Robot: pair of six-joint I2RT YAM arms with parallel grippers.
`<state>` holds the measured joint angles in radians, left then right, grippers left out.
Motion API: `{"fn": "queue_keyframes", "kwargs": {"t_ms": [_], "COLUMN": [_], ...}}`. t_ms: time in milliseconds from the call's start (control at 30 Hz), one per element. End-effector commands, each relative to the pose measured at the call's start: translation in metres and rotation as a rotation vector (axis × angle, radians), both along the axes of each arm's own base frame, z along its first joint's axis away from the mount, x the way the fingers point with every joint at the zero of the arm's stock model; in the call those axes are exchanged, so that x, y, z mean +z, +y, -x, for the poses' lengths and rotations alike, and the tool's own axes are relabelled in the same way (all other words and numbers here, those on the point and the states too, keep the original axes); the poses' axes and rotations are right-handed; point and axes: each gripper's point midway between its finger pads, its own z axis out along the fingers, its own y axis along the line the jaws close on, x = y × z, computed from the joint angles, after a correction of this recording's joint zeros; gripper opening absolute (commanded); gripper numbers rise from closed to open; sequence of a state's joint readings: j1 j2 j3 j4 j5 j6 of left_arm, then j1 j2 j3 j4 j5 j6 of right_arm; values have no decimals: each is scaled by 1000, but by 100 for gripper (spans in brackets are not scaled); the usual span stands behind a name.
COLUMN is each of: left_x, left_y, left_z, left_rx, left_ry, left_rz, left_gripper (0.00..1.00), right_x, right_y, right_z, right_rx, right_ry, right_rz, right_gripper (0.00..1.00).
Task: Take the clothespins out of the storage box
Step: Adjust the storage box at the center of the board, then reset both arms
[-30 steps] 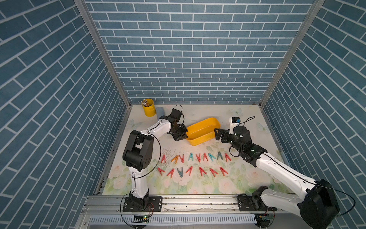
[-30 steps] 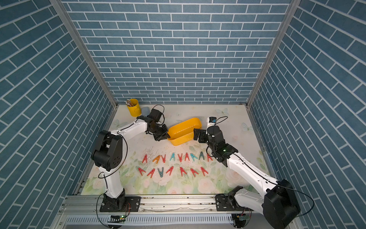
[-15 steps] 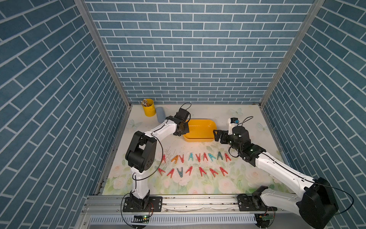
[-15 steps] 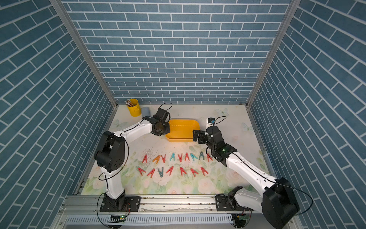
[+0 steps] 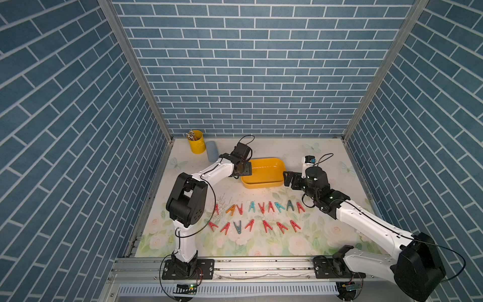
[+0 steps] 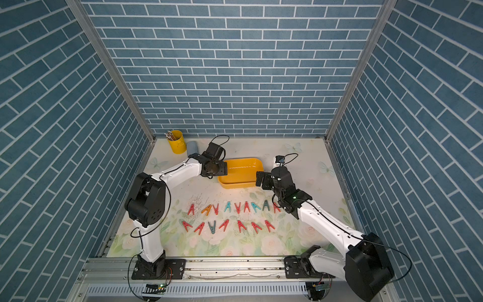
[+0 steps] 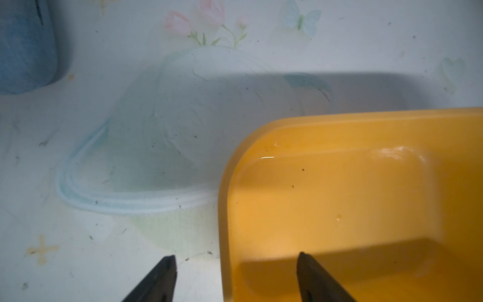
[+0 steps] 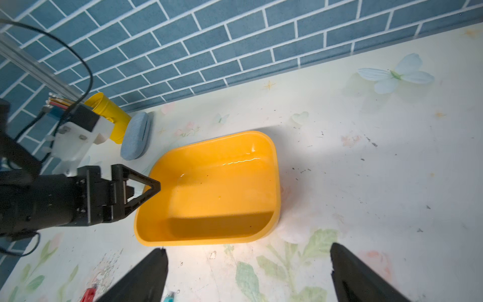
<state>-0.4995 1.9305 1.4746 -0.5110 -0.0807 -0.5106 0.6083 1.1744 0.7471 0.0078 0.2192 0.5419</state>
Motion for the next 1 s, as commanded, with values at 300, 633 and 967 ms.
{"fn": "queue_keyframes", "kwargs": {"t_ms": [300,633,967], "left_x": [100,57,37], "left_y": [142,283,289], "left_z": [12,62,65], "left_rx": [384,665,570], "left_ry": [-370,-482,-674], "left_rz": [-139,-262,-324], "left_gripper": [100,100,100], "right_x": [-6,-24,-52], "right_y": [-92,-174,-191], "right_z": [-38,-34,-41], "right_rx": [-341,-577,-474], "right_ry": [-121,-294,-356], "right_rz": [346,591,665], "right_gripper": [100,100,100]}}
